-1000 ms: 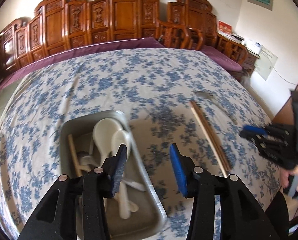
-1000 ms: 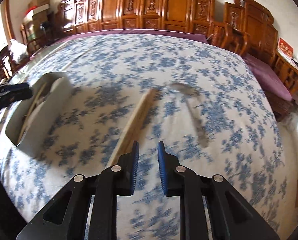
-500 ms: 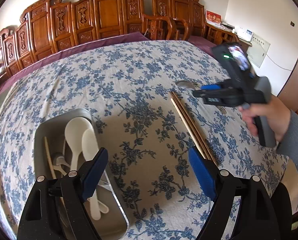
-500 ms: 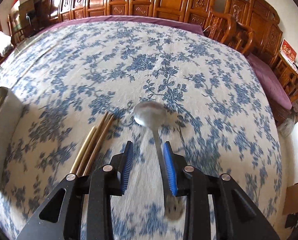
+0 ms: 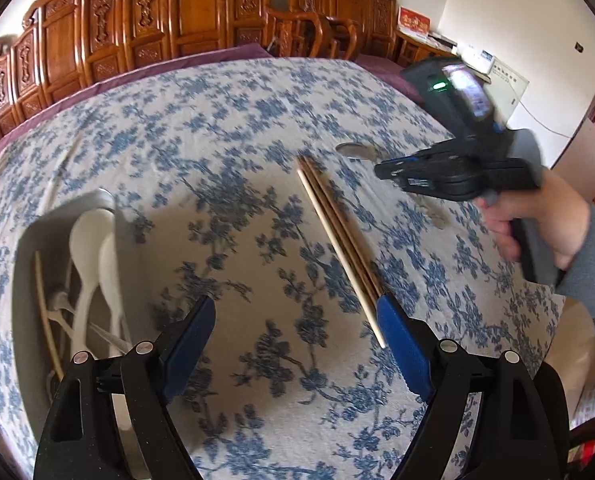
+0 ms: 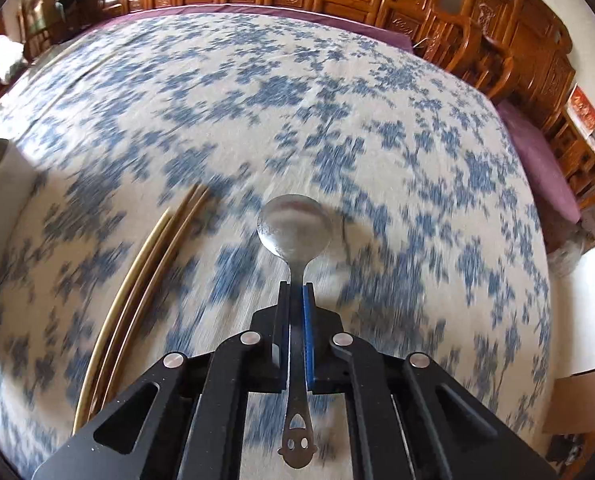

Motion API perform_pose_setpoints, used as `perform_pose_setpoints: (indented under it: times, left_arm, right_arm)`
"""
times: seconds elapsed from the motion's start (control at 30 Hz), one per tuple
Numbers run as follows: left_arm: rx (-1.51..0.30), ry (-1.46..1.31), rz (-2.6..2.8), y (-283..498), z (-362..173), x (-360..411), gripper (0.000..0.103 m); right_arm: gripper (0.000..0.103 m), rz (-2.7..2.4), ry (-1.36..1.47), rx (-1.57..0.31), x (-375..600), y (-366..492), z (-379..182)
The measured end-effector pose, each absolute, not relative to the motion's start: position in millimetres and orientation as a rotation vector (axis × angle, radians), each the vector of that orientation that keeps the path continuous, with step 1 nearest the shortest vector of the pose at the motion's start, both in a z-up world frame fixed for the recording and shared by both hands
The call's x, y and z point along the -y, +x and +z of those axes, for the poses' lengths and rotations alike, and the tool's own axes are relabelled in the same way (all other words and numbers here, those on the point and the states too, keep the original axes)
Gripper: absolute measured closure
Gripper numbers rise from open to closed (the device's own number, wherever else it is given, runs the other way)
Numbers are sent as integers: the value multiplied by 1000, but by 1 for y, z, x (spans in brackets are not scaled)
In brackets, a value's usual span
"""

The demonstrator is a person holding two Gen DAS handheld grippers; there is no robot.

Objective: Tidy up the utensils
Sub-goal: 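Grasp a wooden chopstick with the left tool while the right tool holds the metal spoon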

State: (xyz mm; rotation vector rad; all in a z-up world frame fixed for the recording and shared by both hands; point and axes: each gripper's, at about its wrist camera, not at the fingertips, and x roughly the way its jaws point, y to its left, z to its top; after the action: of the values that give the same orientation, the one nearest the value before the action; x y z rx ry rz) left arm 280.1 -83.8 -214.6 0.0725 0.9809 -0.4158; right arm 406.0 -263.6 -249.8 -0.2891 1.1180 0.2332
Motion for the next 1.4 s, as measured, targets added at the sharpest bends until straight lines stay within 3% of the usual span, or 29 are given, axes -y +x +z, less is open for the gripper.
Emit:
perform_pose_setpoints:
  times: [0.43,1.27,1.33,1.4]
  left_arm:
    - [-1035,156,-394,281,-251,121,24]
    - [-1025,239,-317,292,-267,136,23]
    - [-1026,228,-314,293,-266,133,26]
    - [-1027,208,-324,293,-265,130,35]
  right_arm:
    - [96,247,-230,-1131,292,315,-252]
    - [96,250,-231,-1104,292,305,-253]
    - [96,249,-231,-1102,292,304,-253]
    - [96,246,-233,-1101,291,304,-253]
